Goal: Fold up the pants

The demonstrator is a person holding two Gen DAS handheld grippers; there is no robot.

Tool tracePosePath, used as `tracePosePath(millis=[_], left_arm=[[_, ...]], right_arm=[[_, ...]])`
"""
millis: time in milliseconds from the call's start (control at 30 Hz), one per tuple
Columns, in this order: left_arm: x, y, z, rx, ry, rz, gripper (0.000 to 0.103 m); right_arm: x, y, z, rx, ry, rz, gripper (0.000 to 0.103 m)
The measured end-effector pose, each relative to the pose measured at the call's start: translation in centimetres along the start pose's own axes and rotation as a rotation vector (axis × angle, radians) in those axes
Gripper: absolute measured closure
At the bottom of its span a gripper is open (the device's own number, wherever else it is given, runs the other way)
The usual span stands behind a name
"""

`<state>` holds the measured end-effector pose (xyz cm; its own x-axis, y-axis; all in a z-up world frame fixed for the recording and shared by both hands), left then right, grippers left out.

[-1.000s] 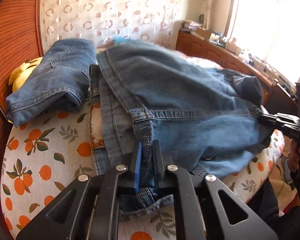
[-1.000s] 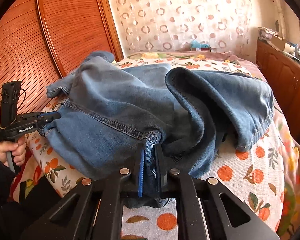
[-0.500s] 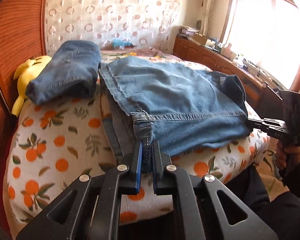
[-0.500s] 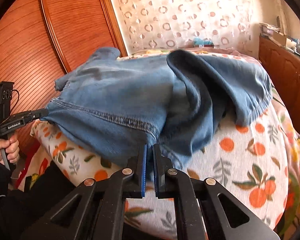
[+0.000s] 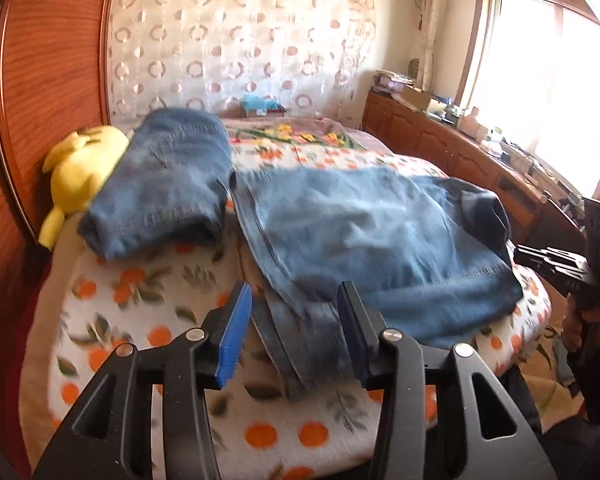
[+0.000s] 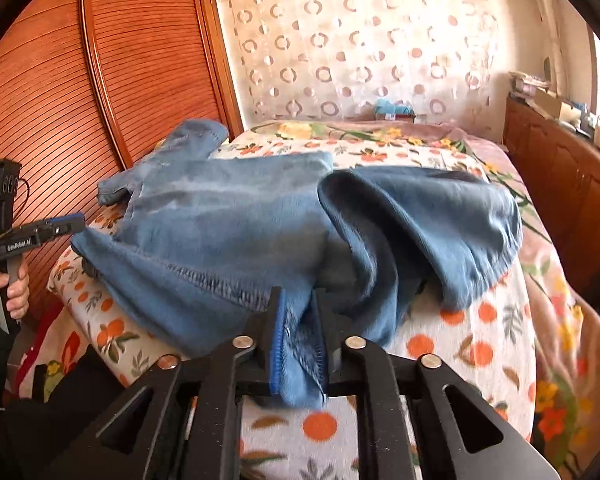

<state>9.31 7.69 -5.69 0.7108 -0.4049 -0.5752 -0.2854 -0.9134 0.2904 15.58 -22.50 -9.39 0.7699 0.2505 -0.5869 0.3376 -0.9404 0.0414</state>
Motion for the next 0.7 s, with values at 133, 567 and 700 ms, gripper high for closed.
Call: tracePosePath(millis=[133, 567, 700], left_arm=[[-0.5, -0.6, -1.8, 0.011, 0.037, -0.011, 0.057], [6.8, -2.8, -3.1, 0.029, -0.071, -0.026, 0.053], [7.7, -2.6, -1.9, 0.024, -0.087, -0.022, 0.053]], right_arm=[[1.1, -1.0, -0.5, 0.012, -0.003, -0.02, 0.08], [4.8, -2.7, 1.0, -0.038, -0.12, -0.029, 0.079], [3.8, -1.2, 1.0, 0.013, -0.098, -0.008, 0.078]])
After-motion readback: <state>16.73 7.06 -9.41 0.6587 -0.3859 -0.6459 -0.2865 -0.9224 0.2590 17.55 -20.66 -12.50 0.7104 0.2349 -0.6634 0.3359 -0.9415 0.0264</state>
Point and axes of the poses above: each gripper's, at about its wrist camera, not at the fingertips, and x roughly the way its jaws point, y to its right, z to its underside, the point moved 4 cm from there along x, roughly the way its jaws point, and after that the axes turned 15 degrees about z, right-handed, at the moved point
